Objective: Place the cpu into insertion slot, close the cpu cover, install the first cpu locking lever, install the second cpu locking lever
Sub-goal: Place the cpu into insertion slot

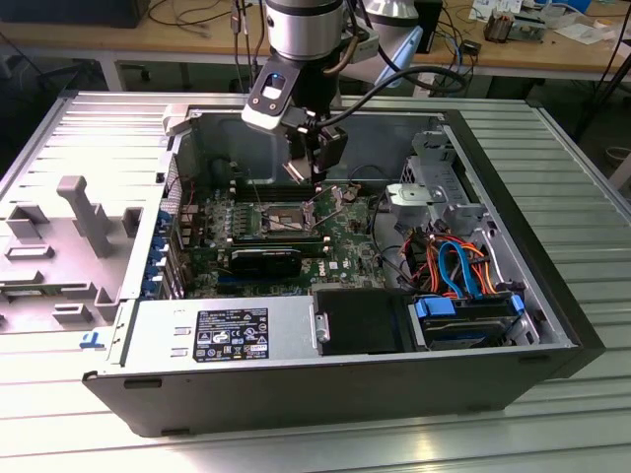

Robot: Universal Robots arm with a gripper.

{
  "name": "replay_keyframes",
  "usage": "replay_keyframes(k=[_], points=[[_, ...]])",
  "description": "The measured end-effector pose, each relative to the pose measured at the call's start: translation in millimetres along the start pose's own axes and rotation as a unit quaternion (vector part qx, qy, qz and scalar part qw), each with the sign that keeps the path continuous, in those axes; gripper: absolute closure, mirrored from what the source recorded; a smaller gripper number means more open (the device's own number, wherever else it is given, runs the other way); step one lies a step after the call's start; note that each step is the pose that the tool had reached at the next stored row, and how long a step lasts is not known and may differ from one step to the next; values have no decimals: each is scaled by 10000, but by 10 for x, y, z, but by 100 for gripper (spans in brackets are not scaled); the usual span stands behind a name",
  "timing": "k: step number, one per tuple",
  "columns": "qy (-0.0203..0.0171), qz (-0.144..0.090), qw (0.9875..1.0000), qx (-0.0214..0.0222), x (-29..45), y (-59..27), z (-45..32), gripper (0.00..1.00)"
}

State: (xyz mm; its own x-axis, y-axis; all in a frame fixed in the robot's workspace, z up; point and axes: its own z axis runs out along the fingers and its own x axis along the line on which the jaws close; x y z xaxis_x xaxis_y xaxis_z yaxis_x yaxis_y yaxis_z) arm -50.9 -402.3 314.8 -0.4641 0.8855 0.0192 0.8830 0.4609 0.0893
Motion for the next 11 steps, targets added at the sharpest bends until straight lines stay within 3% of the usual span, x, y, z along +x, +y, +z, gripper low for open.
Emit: replay_keyframes(k=[11], points=[[-4,46,10000,-1,0,-1,13,45]])
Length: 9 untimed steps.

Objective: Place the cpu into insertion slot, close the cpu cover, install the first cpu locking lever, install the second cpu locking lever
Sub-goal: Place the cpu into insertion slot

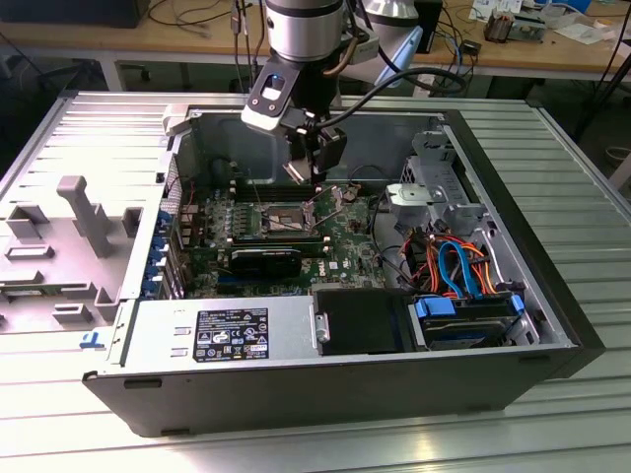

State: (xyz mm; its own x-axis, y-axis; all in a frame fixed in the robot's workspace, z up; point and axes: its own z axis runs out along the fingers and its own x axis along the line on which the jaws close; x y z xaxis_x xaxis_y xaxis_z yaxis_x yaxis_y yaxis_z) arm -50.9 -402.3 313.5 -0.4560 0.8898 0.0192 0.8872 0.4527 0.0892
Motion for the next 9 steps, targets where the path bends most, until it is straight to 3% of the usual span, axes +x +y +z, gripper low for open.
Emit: replay_keyframes(k=[9], points=[[-4,41,10000,-1,0,-1,14,45]])
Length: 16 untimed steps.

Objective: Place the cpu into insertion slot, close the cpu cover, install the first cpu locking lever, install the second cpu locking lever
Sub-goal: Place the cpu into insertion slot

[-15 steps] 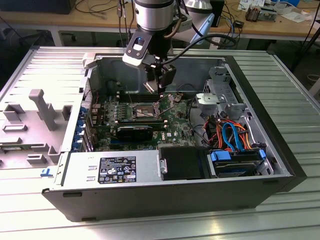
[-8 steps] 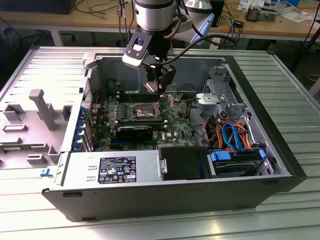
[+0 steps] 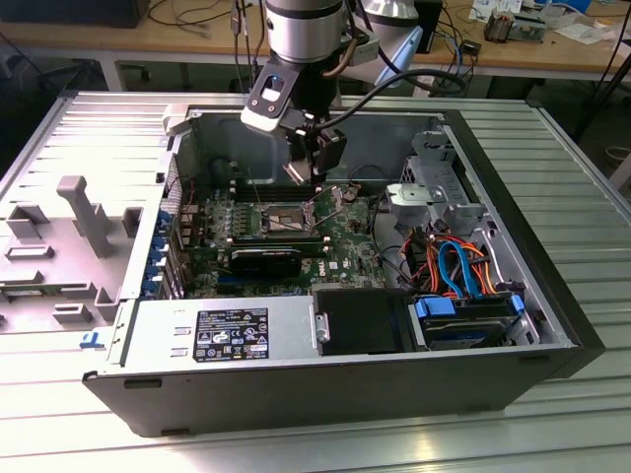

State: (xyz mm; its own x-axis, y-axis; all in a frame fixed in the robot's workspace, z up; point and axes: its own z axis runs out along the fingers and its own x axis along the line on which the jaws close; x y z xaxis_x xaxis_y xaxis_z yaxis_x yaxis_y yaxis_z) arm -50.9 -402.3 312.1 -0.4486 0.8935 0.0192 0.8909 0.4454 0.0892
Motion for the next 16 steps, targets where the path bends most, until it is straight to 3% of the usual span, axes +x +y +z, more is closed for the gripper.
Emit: replay_keyframes(k=[16], points=[[-5,61,10000,-1,0,-2,21,45]])
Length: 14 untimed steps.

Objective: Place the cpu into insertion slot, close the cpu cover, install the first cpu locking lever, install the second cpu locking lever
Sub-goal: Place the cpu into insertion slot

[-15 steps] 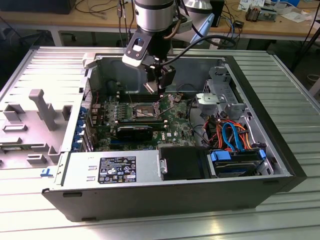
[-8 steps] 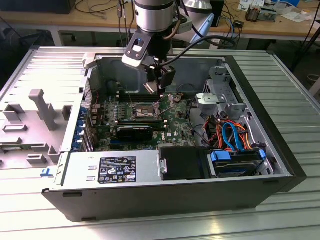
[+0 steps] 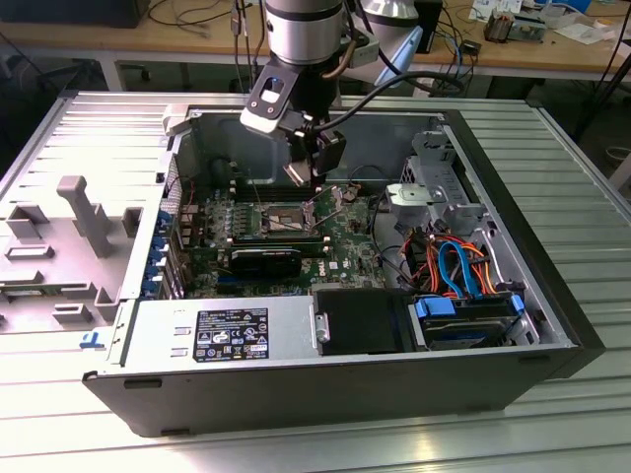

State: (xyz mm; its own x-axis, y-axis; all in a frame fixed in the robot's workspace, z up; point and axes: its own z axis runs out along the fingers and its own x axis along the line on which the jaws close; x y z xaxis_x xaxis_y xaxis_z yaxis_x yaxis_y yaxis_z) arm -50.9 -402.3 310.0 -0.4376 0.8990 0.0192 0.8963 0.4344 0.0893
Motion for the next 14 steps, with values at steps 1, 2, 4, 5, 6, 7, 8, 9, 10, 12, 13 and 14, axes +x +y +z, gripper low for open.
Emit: replay_keyframes(k=[1,2,4,5,6,7,8,9,10,12,13,14], points=[[0,3,10000,0,0,0,1,45],[0,5,10000,0,0,0,2,45],[-1,11,10000,0,0,0,4,45],[-1,13,10000,0,0,0,4,45],[-2,17,10000,0,0,0,6,45],[-2,21,10000,0,0,-1,7,45],[-2,23,10000,0,0,-1,8,45],[-2,26,10000,0,0,-1,9,45],[-3,28,10000,-1,0,-1,10,45],[-3,35,10000,0,0,-1,12,45],[-3,38,10000,-1,0,-1,13,45],[-4,40,10000,0,0,-1,13,45]])
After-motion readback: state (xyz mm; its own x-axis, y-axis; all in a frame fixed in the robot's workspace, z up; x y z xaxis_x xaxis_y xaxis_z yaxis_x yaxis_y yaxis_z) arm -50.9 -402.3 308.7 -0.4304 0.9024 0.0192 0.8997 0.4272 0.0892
